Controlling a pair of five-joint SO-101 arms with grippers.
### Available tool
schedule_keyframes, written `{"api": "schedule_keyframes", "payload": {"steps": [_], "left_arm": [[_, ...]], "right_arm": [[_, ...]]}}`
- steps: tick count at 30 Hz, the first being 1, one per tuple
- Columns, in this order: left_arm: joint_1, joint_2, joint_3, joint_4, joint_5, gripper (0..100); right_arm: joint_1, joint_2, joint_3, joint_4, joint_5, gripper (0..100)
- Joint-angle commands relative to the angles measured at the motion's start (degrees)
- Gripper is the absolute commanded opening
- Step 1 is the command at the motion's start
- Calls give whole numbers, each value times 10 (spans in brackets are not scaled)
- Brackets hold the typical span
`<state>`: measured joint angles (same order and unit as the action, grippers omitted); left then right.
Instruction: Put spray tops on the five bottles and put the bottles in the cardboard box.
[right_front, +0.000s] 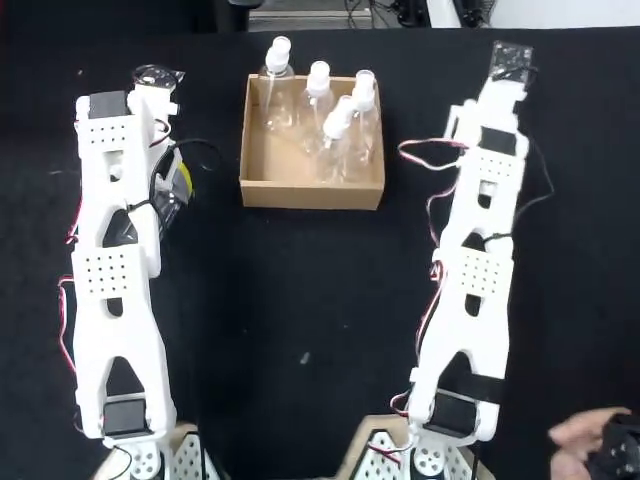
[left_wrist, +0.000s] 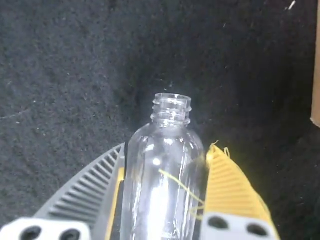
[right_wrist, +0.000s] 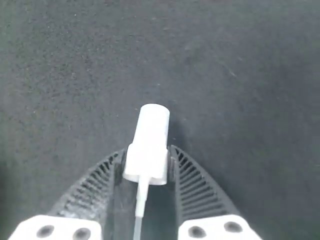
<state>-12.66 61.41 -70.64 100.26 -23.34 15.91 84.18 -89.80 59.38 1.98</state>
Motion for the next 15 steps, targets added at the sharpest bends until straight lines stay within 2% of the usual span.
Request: {"api": "schedule_keyframes", "payload": {"steps": [1, 9, 15], "left_arm": [[-7, -4, 3, 4, 0, 199], [-4, -4, 5, 4, 0, 199], [-3, -4, 4, 4, 0, 199]], "right_arm": [[9, -44, -61, 97, 40, 11], [40, -95, -59, 286, 98, 11], [80, -160, -57, 420, 100, 11]]}}
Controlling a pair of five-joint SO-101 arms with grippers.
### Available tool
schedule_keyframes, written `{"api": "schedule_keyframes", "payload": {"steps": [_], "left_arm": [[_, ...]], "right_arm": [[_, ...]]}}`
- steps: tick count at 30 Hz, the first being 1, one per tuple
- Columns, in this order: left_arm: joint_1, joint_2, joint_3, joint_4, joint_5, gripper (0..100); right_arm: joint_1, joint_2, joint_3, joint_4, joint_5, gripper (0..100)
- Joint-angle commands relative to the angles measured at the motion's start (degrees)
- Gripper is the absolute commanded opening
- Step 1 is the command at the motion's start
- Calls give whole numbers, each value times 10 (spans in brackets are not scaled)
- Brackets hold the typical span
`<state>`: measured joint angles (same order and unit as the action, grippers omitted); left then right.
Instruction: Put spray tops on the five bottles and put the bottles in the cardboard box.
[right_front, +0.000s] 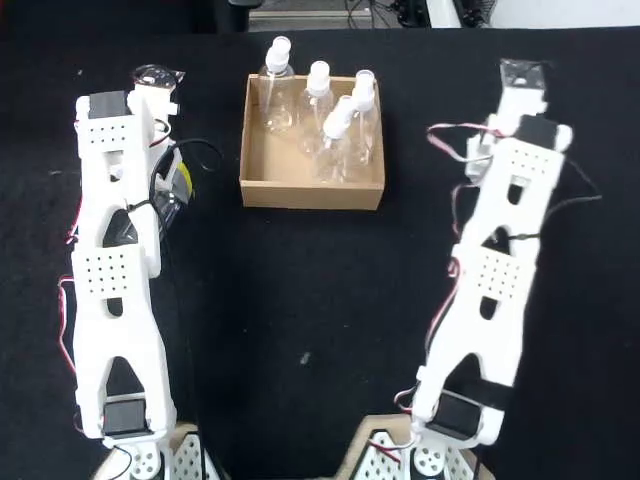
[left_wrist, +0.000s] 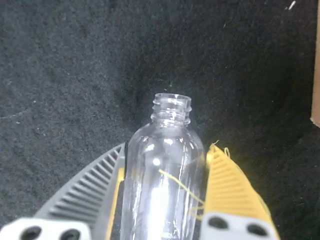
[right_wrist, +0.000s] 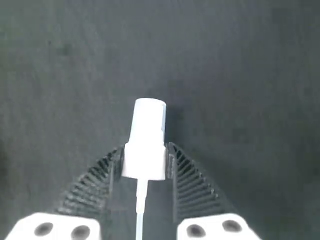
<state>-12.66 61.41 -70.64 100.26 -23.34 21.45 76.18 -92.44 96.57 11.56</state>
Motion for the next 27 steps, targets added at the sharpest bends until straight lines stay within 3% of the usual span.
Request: {"api": "schedule_keyframes", "payload": {"steps": [1, 12, 20, 27], "left_arm": [[-2, -4, 3, 4, 0, 199], [0, -8, 6, 5, 0, 200], [0, -8, 3, 5, 0, 201], [0, -8, 2, 5, 0, 201]], "right_arm": [[34, -84, -29, 48, 4, 11], [151, -153, 66, 50, 17, 11], [157, -329, 349, 39, 38, 11], [189, -434, 638, -121, 49, 11]]}}
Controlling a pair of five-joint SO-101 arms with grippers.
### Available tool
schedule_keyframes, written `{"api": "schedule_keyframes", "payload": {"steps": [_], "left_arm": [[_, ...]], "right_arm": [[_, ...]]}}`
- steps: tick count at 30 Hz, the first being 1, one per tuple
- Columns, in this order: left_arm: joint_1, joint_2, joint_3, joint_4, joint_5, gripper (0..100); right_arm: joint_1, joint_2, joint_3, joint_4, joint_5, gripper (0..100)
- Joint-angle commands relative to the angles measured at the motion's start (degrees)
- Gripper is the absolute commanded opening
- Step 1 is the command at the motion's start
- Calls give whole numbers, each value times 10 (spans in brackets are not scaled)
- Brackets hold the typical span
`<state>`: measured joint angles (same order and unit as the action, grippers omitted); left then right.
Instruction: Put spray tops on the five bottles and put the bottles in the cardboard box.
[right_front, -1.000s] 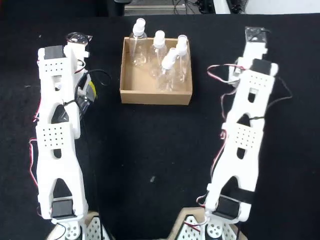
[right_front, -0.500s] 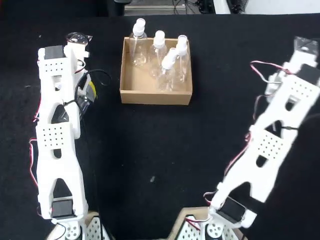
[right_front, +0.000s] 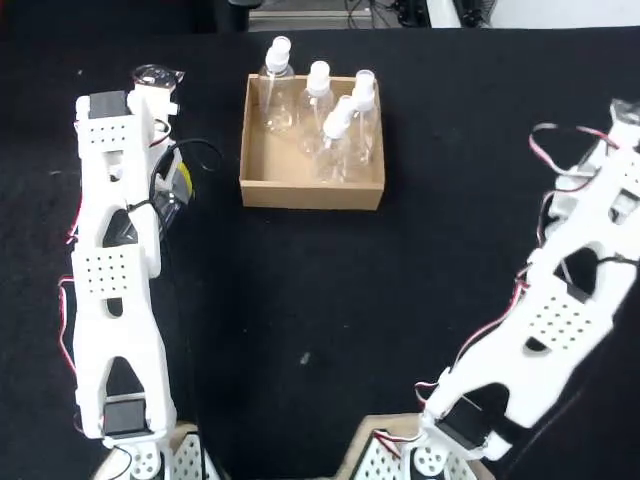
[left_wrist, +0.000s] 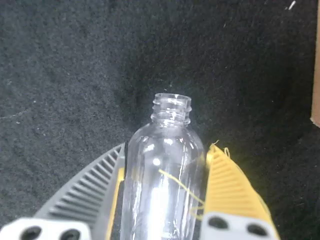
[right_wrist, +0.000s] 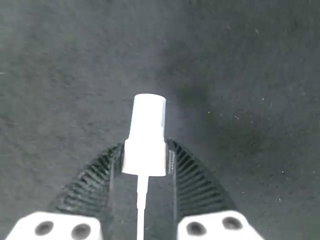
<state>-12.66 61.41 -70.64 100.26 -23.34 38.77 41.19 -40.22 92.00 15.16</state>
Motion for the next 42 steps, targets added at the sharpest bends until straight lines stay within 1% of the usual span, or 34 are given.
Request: {"api": "schedule_keyframes", "payload": {"steps": [1, 6, 8, 10, 12, 14, 15, 20, 25, 30, 34, 38, 39, 40, 42], "left_arm": [[0, -8, 2, 5, 0, 201], [0, -7, 2, 5, 0, 202], [0, -5, 3, 5, 0, 202], [0, -5, 4, 5, 0, 202], [0, -5, 5, 5, 0, 202], [0, -5, 5, 5, 0, 202], [0, -5, 6, 5, 0, 202], [0, -3, 7, 5, 0, 202], [0, -3, 6, 5, 0, 202], [0, -3, 7, 5, -1, 202], [0, -3, 7, 5, -2, 202], [0, -3, 7, 5, -3, 202], [0, -3, 7, 5, -3, 202], [0, -3, 7, 5, -3, 202], [0, -3, 7, 5, -2, 202]], "right_arm": [[18, -106, 172, -111, 18, 11], [21, -266, 469, -318, 22, 11], [18, -335, 569, -378, 35, 16], [12, -389, 630, -392, 63, 42], [4, -423, 662, -382, 71, 133], [1, -434, 665, -354, 74, 225], [1, -434, 662, -342, 74, 248], [0, -411, 584, -280, 74, 234], [-11, -316, 485, -243, 76, 232], [-44, -224, 429, -201, 113, 228], [-44, -196, 422, -200, 119, 190], [-40, -181, 435, -200, 157, 183], [-38, -179, 441, -200, 171, 162], [-34, -178, 446, -201, 184, 119], [-32, -179, 450, -212, 196, 5]]}}
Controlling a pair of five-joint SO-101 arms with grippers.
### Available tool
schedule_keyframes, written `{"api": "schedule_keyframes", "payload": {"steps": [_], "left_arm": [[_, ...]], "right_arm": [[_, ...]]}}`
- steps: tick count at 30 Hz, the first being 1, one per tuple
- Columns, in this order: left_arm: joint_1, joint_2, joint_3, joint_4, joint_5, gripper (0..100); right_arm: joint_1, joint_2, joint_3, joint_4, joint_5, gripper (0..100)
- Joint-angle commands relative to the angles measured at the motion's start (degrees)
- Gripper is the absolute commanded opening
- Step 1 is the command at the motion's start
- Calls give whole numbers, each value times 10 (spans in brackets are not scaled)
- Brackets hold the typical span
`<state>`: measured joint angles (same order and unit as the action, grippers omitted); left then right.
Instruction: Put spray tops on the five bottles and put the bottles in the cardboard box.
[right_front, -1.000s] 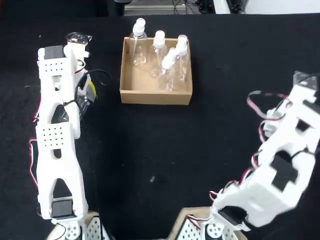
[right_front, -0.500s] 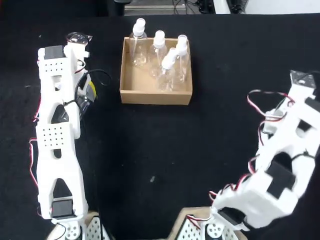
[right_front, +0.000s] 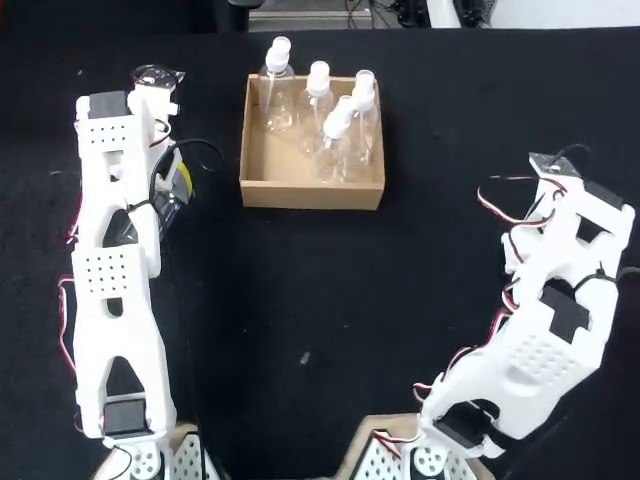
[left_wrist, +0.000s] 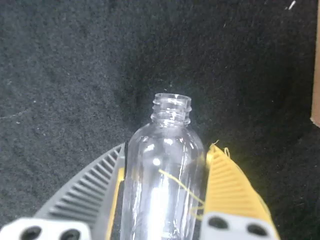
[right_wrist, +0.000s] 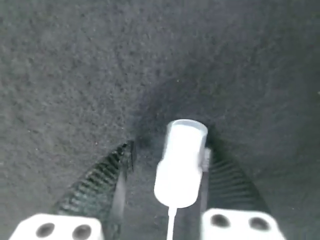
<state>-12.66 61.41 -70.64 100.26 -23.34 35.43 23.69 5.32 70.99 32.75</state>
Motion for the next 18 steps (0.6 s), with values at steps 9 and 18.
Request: {"api": "schedule_keyframes", "payload": {"steps": [9, 18], "left_arm": [[-4, -31, 7, 5, -3, 202], [3, -61, 4, 5, 0, 217]], "right_arm": [[0, -95, 4, -26, 18, 10], [-13, -122, 33, -171, -26, 10]]}}
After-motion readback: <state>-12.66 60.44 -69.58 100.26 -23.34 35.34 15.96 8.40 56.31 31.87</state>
